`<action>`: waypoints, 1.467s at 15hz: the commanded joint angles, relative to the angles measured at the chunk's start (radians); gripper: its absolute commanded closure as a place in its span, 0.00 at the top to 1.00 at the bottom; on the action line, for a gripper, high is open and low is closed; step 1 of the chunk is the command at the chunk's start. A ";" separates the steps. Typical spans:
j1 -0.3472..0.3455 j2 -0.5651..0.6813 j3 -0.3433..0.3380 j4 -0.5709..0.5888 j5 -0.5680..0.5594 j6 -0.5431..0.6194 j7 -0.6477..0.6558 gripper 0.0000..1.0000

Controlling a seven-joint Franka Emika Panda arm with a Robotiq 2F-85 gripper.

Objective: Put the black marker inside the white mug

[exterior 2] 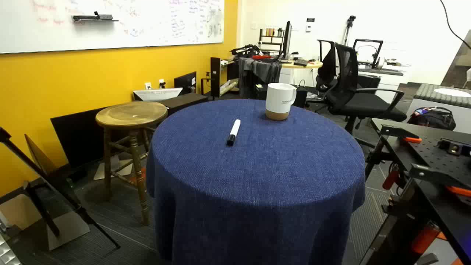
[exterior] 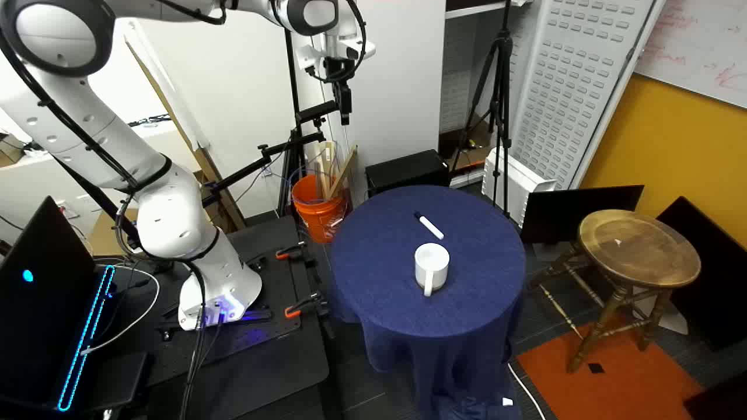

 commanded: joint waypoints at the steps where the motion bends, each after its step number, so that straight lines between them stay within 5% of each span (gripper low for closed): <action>1: 0.012 0.001 -0.011 0.002 -0.003 -0.002 0.002 1.00; 14: -0.006 0.020 -0.020 0.004 -0.064 0.058 0.042 1.00; 22: -0.055 0.119 -0.052 0.031 -0.245 0.301 0.366 1.00</action>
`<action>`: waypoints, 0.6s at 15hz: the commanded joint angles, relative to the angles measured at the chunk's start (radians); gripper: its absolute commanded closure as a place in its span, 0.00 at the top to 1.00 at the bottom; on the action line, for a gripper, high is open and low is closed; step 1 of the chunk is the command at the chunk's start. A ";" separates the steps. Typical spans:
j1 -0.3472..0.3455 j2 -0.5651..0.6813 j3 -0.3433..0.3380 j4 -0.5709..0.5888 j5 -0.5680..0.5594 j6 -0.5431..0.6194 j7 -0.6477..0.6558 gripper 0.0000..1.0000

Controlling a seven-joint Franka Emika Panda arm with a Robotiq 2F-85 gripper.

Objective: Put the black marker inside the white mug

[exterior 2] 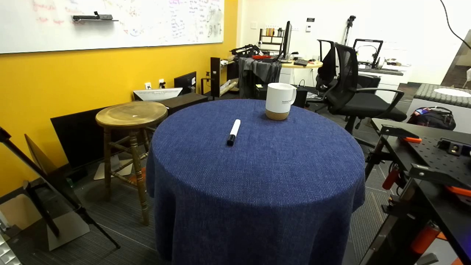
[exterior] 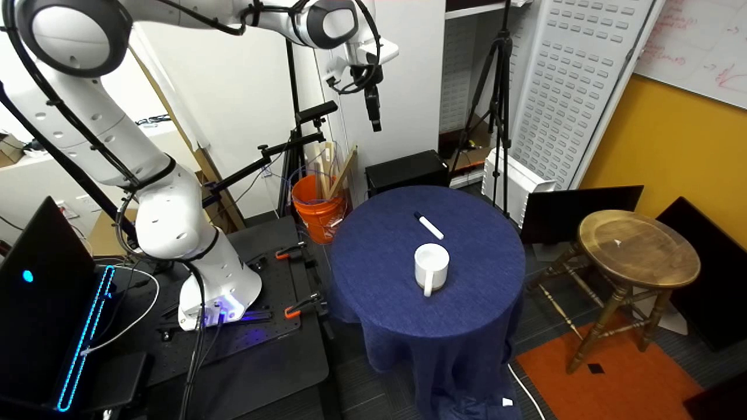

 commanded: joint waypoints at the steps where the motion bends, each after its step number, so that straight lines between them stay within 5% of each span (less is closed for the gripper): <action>1: -0.016 0.071 -0.010 0.041 -0.089 0.081 0.203 1.00; 9: 0.001 0.224 -0.073 0.095 -0.221 0.129 0.684 1.00</action>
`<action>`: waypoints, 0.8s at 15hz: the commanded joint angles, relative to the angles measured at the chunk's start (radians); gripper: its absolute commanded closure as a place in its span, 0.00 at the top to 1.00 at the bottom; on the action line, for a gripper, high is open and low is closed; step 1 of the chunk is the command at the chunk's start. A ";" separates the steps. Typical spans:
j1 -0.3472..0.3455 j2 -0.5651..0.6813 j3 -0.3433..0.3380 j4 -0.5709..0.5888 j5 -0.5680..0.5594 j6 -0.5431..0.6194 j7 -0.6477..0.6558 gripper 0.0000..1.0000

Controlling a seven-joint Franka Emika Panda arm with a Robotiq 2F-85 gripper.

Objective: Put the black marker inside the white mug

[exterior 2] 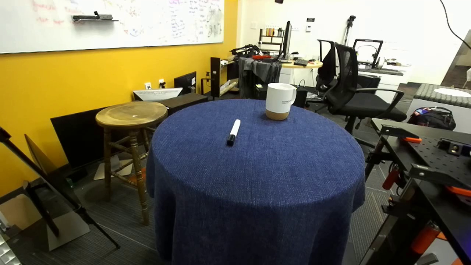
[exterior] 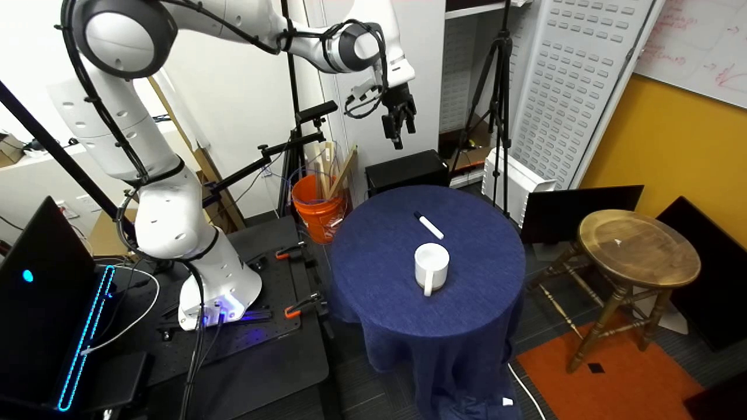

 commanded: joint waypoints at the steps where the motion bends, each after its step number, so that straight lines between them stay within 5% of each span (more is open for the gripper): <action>1: 0.020 0.074 -0.040 0.038 -0.021 0.034 0.200 1.00; 12: 0.029 0.059 -0.066 0.018 -0.026 -0.013 0.198 1.00</action>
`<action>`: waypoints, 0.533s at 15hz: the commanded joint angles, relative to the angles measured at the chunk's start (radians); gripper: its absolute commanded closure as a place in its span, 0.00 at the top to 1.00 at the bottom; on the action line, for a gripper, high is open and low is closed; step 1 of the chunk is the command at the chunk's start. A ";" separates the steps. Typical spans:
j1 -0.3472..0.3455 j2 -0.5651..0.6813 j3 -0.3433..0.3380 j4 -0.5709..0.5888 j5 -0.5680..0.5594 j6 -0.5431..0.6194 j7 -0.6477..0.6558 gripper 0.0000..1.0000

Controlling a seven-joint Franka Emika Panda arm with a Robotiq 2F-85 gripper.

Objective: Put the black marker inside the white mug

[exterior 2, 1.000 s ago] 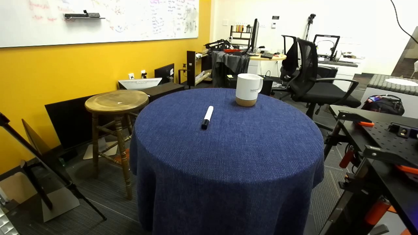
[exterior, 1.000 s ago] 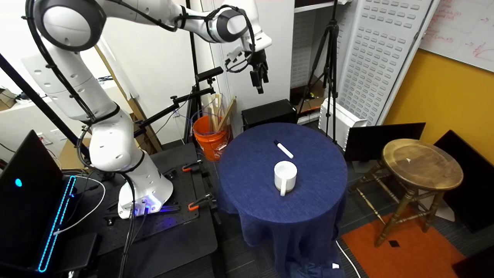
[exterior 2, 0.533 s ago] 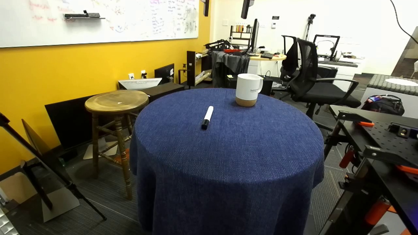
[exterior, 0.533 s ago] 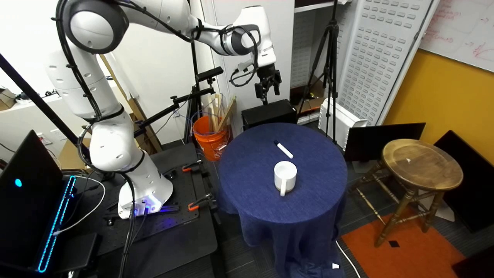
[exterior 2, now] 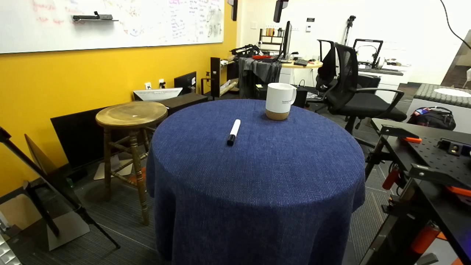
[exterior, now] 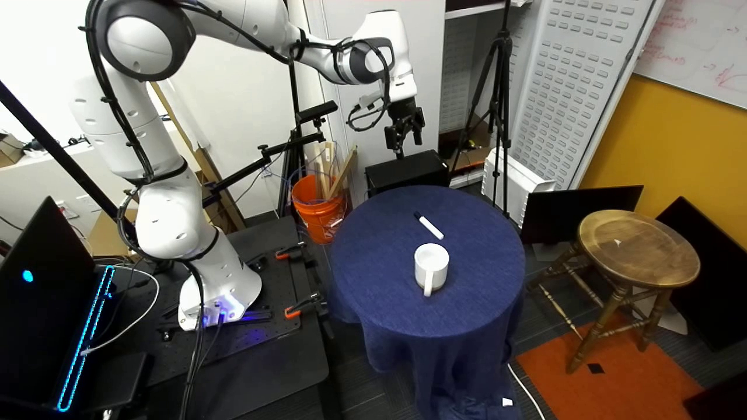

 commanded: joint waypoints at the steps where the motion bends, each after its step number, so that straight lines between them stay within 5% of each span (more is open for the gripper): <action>1: 0.010 -0.002 -0.034 0.008 -0.003 -0.021 0.035 1.00; 8: 0.008 0.070 -0.076 -0.008 0.005 0.136 0.109 1.00</action>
